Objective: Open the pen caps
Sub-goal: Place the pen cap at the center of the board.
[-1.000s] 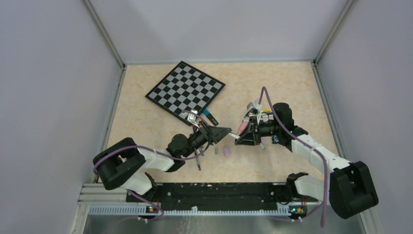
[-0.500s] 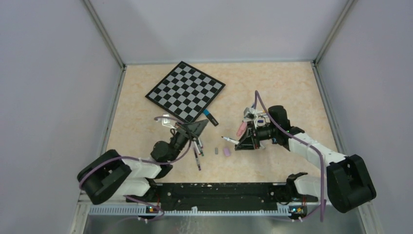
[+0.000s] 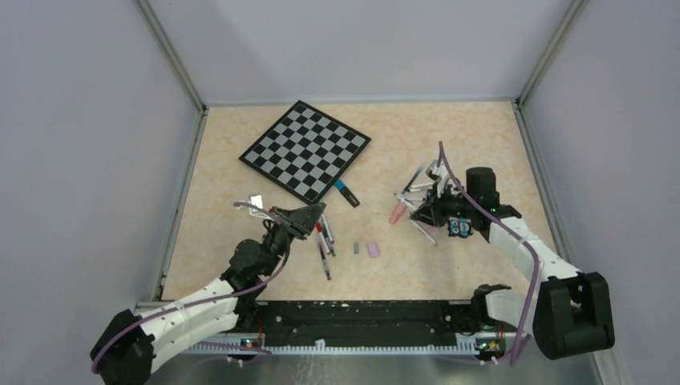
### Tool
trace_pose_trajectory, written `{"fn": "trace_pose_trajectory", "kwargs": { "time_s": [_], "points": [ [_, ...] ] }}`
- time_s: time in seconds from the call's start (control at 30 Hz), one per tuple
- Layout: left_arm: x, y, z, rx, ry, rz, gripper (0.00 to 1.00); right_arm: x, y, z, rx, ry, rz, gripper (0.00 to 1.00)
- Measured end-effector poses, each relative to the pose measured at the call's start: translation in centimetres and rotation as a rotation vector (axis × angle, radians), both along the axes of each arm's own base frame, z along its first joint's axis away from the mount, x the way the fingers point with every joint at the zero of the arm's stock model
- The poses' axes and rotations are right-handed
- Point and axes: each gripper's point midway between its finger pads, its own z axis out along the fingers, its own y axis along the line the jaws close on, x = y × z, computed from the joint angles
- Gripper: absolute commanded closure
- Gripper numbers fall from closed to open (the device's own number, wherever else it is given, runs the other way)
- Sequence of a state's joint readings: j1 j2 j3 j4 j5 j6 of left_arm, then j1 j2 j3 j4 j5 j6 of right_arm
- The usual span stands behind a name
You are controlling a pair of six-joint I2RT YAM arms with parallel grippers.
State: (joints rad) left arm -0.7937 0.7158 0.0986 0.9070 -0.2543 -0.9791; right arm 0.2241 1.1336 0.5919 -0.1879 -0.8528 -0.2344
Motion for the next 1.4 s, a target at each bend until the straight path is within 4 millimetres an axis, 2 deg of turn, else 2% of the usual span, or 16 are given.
{"fn": "trace_pose_trajectory", "kwargs": {
  "time_s": [0.07,0.17,0.27,0.4,0.57,0.8,1.03,1.2,1.4],
  "points": [
    [-0.4,-0.2,-1.4,0.062,0.030,-0.021,1.00,2.0,-2.5,-0.4,-0.054,-0.025,-0.126,1.00],
    [-0.9,-0.7,-3.0,0.123,0.061,-0.056,1.00,3.7,-5.2,-1.4,-0.125,-0.023,-0.249,1.00],
    [-1.3,-1.2,-4.3,0.168,0.087,-0.096,1.00,4.3,-7.1,-2.8,-0.200,-0.001,-0.312,1.00],
    [-1.8,-2.0,-5.9,0.219,0.122,-0.147,1.00,4.2,-8.4,-4.2,-0.267,0.037,-0.336,0.97],
    [-2.3,-2.8,-7.9,0.276,0.164,-0.200,1.00,4.0,-9.4,-5.9,-0.330,0.098,-0.345,0.94],
    [-2.5,-3.2,-9.2,0.307,0.193,-0.229,1.00,3.6,-9.9,-7.7,-0.375,0.177,-0.343,0.86],
    [-2.9,-3.6,-9.3,0.308,0.190,-0.255,1.00,3.3,-10.0,-8.6,-0.392,0.239,-0.334,0.77],
    [-3.0,-3.7,-9.3,0.309,0.189,-0.266,1.00,3.4,-10.0,-8.5,-0.393,0.247,-0.331,0.67],
    [-3.1,-4.2,-9.4,0.322,0.194,-0.293,1.00,3.2,-10.0,-8.5,-0.395,0.254,-0.330,0.65]
  ]
}}
